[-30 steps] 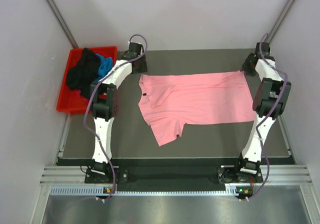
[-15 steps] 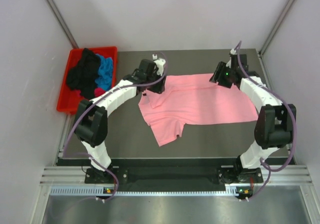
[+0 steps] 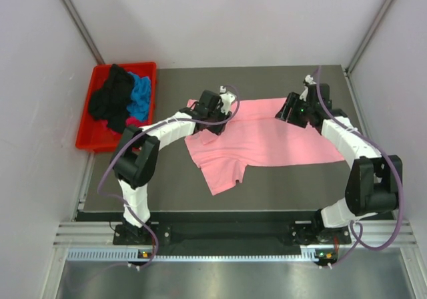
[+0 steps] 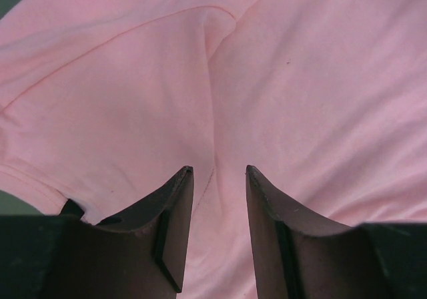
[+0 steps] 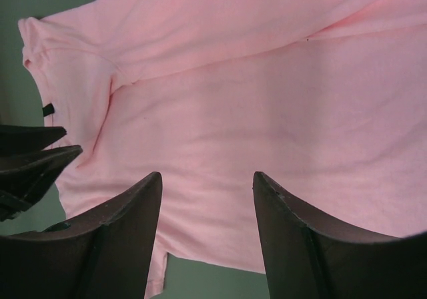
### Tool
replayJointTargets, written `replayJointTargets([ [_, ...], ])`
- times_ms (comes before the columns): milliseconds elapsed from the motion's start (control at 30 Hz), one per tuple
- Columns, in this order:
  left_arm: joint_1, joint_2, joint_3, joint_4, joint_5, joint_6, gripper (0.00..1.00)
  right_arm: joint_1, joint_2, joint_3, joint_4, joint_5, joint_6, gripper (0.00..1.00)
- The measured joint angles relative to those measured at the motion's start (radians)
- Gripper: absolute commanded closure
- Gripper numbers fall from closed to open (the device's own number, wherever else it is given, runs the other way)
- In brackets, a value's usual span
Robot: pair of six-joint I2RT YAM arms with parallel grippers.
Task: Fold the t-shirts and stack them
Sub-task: Fold the tshirt
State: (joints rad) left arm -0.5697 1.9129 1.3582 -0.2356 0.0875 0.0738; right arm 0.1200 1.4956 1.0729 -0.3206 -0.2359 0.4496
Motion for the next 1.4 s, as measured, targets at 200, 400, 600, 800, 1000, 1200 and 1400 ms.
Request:
replayJointTargets([
  [200, -0.002, 0.071, 0.000, 0.005, -0.026, 0.023, 0.58, 0.000, -0.018, -0.013, 0.017, 0.000, 0.000, 0.42],
  [400, -0.002, 0.105, 0.002, 0.008, -0.104, 0.038, 0.61, 0.000, -0.026, -0.026, 0.036, 0.000, 0.009, 0.42],
  [600, -0.003, 0.109, 0.018, 0.009, -0.182, 0.053, 0.76, 0.000, -0.031, -0.064, 0.050, -0.001, 0.026, 0.42],
  [800, 0.000, 0.110, 0.051, 0.008, -0.233, 0.033, 0.68, 0.023, -0.031, -0.085, 0.070, 0.001, 0.044, 0.42],
  [1000, 0.018, 0.112, 0.098, 0.004, -0.249, -0.003, 0.67, 0.115, -0.021, -0.085, 0.116, 0.003, 0.067, 0.42],
  [1200, 0.042, 0.135, 0.115, 0.000, -0.264, -0.023, 0.67, 0.178, 0.038, -0.085, 0.149, 0.010, 0.092, 0.42],
  [1400, 0.075, 0.145, 0.115, -0.005, -0.256, -0.050, 0.66, 0.268, 0.112, -0.058, 0.176, 0.038, 0.123, 0.43],
])
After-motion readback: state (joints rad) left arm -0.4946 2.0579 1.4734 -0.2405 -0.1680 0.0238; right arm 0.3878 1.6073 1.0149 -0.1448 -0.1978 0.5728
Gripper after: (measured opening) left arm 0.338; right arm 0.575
